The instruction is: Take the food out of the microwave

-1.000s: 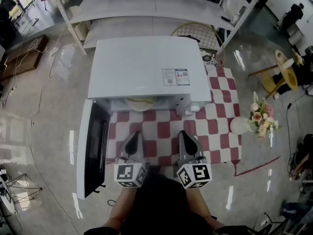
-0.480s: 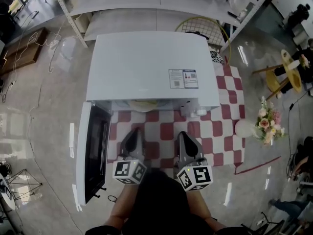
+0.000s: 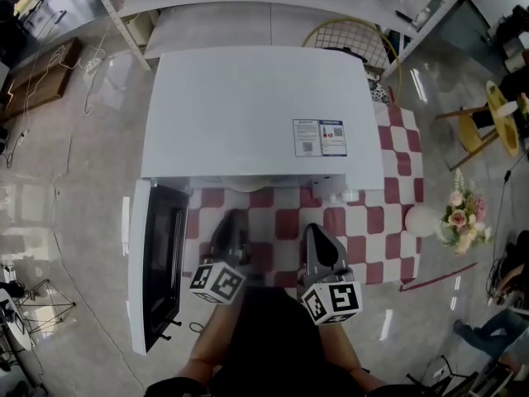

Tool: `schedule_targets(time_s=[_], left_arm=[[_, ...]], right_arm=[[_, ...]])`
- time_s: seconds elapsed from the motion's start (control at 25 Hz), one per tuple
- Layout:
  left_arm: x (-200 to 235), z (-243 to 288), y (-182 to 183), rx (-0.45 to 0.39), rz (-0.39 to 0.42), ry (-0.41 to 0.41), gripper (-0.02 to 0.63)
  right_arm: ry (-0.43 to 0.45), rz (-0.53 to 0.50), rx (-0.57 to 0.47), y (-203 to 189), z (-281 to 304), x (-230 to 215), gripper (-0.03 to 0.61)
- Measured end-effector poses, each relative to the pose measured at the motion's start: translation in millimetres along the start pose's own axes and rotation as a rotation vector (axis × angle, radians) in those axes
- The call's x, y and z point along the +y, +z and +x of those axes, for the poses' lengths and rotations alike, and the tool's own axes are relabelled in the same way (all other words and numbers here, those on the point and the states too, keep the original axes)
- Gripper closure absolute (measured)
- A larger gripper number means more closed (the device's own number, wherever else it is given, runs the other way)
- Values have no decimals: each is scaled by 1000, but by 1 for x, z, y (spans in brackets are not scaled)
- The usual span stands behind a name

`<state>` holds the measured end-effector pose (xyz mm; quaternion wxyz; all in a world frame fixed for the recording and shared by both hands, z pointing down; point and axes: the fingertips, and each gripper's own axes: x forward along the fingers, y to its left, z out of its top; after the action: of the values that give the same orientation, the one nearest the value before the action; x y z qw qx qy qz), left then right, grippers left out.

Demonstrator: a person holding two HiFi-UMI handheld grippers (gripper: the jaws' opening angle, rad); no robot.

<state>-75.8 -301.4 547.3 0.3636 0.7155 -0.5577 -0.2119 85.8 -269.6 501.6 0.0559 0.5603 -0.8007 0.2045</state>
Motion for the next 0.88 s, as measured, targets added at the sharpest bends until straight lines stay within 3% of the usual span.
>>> schedule_targets(time_s=[0.12,0.28,0.48,0.72,0.88], left_arm=[[7,6,2,-41,-132,-27,604],[16,16,-3,-50,-249,-26,604],[22,26,-11,-77,-472,-83,591],[24,43,-25,-35,-565,-84,463],[27,54,-29,-40,-617,-79,454]], right_arm=[[-3,1,7,-3,5,-5,578],[-18,8,26,-6,9,-12,578],[-30,6,44,-9,14,-19,578],[-38,9,54,-11,17,-27,578],[-47,4,59,-11,17,-32,578]])
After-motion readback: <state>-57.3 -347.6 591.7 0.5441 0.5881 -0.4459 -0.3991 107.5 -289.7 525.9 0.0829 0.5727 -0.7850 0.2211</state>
